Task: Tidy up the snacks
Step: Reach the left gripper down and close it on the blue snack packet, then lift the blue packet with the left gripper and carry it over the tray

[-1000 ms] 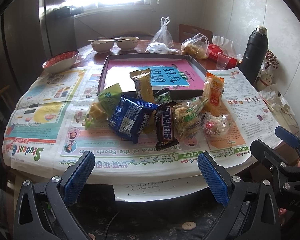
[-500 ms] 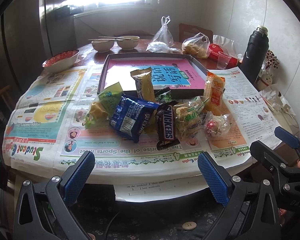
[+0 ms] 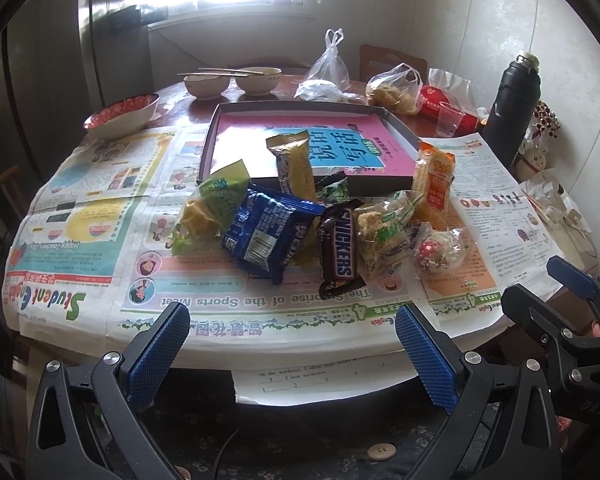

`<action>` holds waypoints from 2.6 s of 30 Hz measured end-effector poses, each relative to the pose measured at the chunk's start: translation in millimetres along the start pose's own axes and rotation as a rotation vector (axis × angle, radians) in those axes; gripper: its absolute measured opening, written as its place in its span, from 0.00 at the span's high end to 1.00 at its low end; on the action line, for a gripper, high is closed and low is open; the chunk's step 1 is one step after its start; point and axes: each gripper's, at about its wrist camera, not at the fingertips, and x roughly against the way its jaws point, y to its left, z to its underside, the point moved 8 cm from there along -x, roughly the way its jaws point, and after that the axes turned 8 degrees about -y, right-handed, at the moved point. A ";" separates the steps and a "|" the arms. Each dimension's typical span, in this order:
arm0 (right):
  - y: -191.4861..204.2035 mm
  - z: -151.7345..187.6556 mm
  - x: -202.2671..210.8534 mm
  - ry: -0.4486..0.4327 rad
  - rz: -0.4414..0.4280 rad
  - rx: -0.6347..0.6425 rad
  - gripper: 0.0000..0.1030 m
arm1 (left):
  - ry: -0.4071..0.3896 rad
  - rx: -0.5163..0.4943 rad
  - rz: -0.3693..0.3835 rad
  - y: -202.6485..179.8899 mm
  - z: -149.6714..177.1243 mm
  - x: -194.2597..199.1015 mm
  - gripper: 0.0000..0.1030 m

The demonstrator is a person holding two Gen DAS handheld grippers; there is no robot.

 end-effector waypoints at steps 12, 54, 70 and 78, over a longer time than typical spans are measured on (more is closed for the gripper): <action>0.9 3.0 -14.3 0.028 -0.028 -0.010 0.01 | 0.036 0.031 0.005 22.8 -0.3 -15.9 0.01; 1.8 17.4 -95.8 0.166 -0.059 -0.045 0.45 | 0.052 -0.173 0.191 17.8 -30.6 -89.2 0.38; -13.6 13.1 -85.7 0.124 -0.067 -0.087 0.55 | 0.065 -0.122 0.235 15.9 -26.3 -92.3 0.45; -20.5 3.9 -79.6 0.093 -0.073 -0.108 0.56 | 0.067 -0.082 0.250 21.9 -23.7 -84.1 0.46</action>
